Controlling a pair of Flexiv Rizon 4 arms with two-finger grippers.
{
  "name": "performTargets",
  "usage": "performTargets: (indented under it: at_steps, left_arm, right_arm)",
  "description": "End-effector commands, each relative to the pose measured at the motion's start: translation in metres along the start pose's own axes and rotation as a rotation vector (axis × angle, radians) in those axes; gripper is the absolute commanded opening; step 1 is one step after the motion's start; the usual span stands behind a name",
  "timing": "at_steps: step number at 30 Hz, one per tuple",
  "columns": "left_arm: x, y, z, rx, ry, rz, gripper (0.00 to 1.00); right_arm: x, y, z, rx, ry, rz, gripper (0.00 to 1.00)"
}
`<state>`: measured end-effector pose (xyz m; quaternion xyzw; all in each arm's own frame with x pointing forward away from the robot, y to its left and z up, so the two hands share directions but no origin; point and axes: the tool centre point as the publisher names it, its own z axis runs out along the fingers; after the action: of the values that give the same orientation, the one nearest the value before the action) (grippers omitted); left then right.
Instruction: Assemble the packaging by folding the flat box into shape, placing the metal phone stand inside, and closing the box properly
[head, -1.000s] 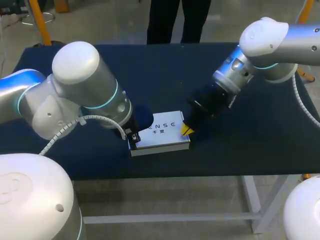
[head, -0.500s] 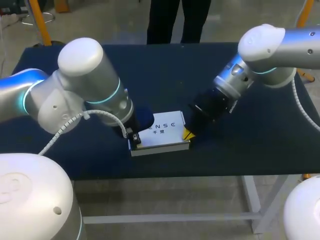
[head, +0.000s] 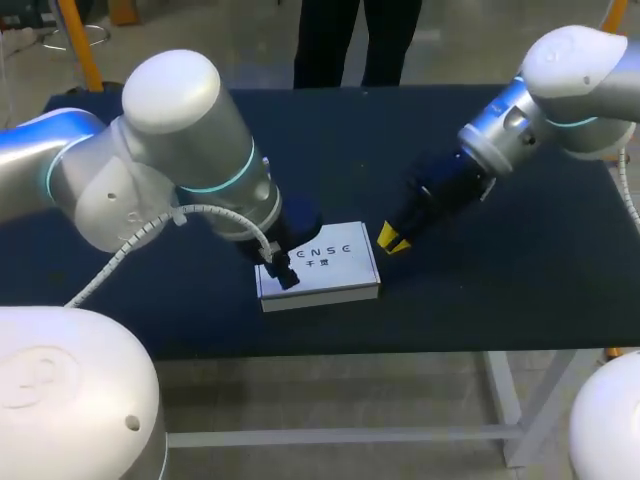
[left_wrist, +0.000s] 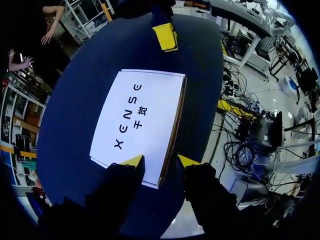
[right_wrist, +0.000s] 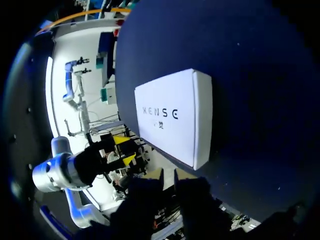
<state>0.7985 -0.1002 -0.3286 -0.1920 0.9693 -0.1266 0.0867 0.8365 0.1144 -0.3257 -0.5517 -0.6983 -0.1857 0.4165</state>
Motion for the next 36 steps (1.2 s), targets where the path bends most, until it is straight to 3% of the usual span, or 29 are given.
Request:
performTargets:
  at_steps: [1,2,9,10,12,25,26,31,34,36]
  left_arm:
    - [0.011,-0.009,-0.019,-0.066,-0.002,-0.091,1.00]
    - [0.013,-0.010,-0.022,-0.073,0.008,-0.114,1.00]
    - [0.034,-0.018,-0.034,-0.134,0.002,-0.301,1.00]
    - [0.037,-0.019,-0.035,-0.148,-0.015,-0.329,1.00]
    - [0.045,-0.024,-0.032,-0.276,-0.143,-0.461,1.00]
    - [0.045,-0.024,-0.032,-0.276,-0.143,-0.461,1.00]
    - [0.047,-0.024,-0.031,-0.255,-0.115,-0.491,1.00]
    - [0.062,-0.024,-0.029,-0.216,-0.029,-0.636,1.00]
    - [0.070,-0.022,-0.025,-0.205,-0.011,-0.708,1.00]
    - [0.076,-0.021,-0.022,-0.203,-0.045,-0.761,1.00]
  right_arm:
    - [0.006,-0.022,-0.029,-0.118,-0.012,-0.088,0.89]
    - [0.007,-0.023,-0.035,-0.133,-0.020,-0.117,1.00]
    - [0.003,-0.032,-0.080,-0.249,-0.039,-0.302,1.00]
    - [0.002,-0.034,-0.084,-0.259,-0.046,-0.313,1.00]
    - [0.000,-0.037,-0.102,-0.303,-0.081,-0.306,1.00]
    - [0.000,-0.037,-0.102,-0.303,-0.081,-0.306,1.00]
    - [0.000,-0.037,-0.102,-0.303,-0.081,-0.306,1.00]
    - [-0.014,-0.047,-0.117,-0.459,-0.127,-0.407,1.00]
    - [-0.016,-0.051,-0.128,-0.551,-0.175,-0.493,1.00]
    - [-0.019,-0.051,-0.134,-0.581,-0.201,-0.571,1.00]
